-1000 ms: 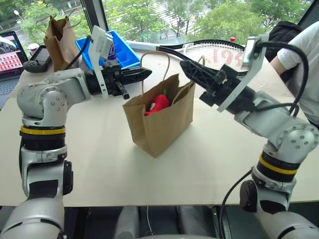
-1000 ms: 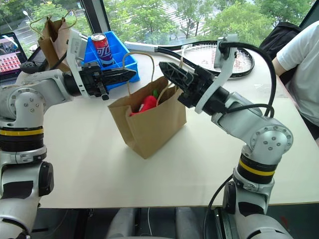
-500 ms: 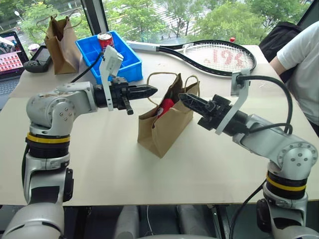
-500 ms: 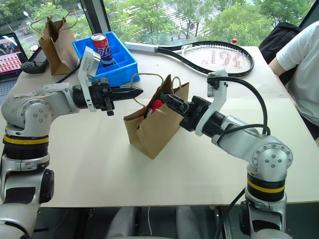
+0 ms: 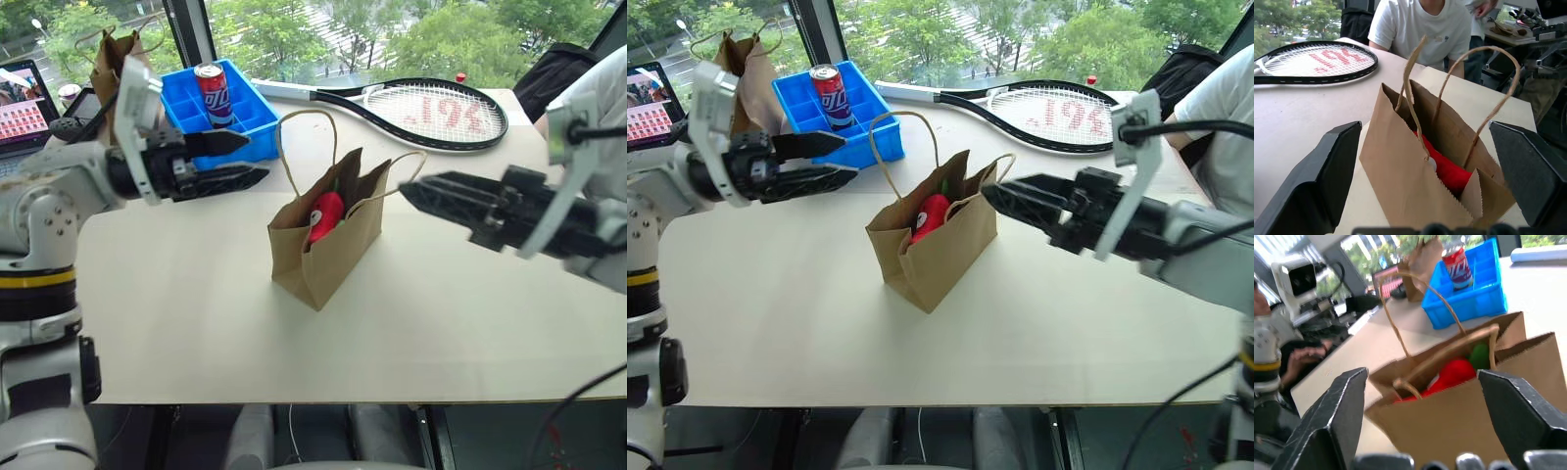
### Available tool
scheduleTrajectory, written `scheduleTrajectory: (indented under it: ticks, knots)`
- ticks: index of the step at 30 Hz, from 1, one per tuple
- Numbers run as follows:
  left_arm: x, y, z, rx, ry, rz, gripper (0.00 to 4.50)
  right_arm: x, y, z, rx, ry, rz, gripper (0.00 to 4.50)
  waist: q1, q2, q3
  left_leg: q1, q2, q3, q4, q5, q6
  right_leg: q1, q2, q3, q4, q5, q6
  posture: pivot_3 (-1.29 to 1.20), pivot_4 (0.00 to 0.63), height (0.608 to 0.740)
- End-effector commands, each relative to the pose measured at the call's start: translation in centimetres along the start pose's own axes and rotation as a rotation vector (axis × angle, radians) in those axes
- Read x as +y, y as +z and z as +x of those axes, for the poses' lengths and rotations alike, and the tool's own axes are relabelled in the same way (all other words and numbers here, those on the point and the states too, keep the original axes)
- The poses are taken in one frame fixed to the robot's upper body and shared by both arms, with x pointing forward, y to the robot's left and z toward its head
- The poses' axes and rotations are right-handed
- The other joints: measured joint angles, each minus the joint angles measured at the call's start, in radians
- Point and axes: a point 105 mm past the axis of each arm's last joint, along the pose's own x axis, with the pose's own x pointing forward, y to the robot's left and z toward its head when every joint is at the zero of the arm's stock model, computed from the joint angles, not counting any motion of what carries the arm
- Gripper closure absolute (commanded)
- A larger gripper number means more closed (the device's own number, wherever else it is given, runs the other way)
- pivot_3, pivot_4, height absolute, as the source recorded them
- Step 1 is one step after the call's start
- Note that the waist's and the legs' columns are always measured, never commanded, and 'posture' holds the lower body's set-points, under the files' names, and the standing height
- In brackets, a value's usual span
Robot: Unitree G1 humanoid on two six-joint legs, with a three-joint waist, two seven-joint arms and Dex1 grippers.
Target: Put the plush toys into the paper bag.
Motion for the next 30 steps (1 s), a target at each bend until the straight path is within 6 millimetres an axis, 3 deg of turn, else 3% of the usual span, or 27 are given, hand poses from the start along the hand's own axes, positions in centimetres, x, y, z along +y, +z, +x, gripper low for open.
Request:
scheduleTrajectory:
  ticks: [1, 5, 13, 22, 30]
  knots:
    - [-1.2, -0.7, -1.5, 0.030, -0.051, 0.156, 0.05, 0.5, -0.2, -1.2, 0.059, 0.010, -0.133, 0.55, -0.002, 0.000, 0.000, 0.000, 0.000, 0.000, 0.000, 0.000, 0.000, 0.000, 0.000, 0.000, 0.000, 0.000, 0.000, 0.00, 0.150, 0.740]
    - [-2.8, -3.7, -1.8, 0.077, -0.085, 0.130, 0.00, 0.3, -2.7, 0.1, 0.166, -0.013, -0.326, 1.58, -0.003, 0.000, 0.000, 0.000, 0.001, 0.001, 0.001, 0.000, 0.000, 0.000, 0.000, 0.000, 0.000, 0.001, -0.001, 0.00, 0.150, 0.740]
    - [-5.0, -4.4, 0.7, 0.002, -0.057, 0.091, 0.00, 0.9, -5.6, 4.9, 0.117, 0.024, -0.572, 4.36, 0.001, -0.001, 0.000, 0.000, 0.002, 0.002, 0.004, 0.000, -0.001, 0.000, 0.000, 0.001, 0.000, 0.002, 0.000, 0.00, 0.150, 0.740]
    - [-6.1, -5.1, 3.0, -0.003, -0.044, 0.045, 0.00, 1.1, -6.4, 9.5, 0.000, 0.014, -0.656, 4.48, -0.001, -0.001, 0.000, 0.000, 0.001, 0.001, 0.004, 0.001, -0.001, 0.000, 0.001, 0.000, 0.001, 0.003, 0.000, 0.00, 0.150, 0.740]
    - [-7.2, -5.5, 4.6, -0.018, -0.035, 0.014, 0.00, 1.8, -7.2, 11.4, -0.041, 0.029, -0.646, 4.48, 0.000, -0.001, 0.000, 0.000, 0.001, 0.000, 0.004, 0.001, -0.001, 0.001, 0.001, 0.000, 0.002, 0.003, 0.000, 0.00, 0.150, 0.740]
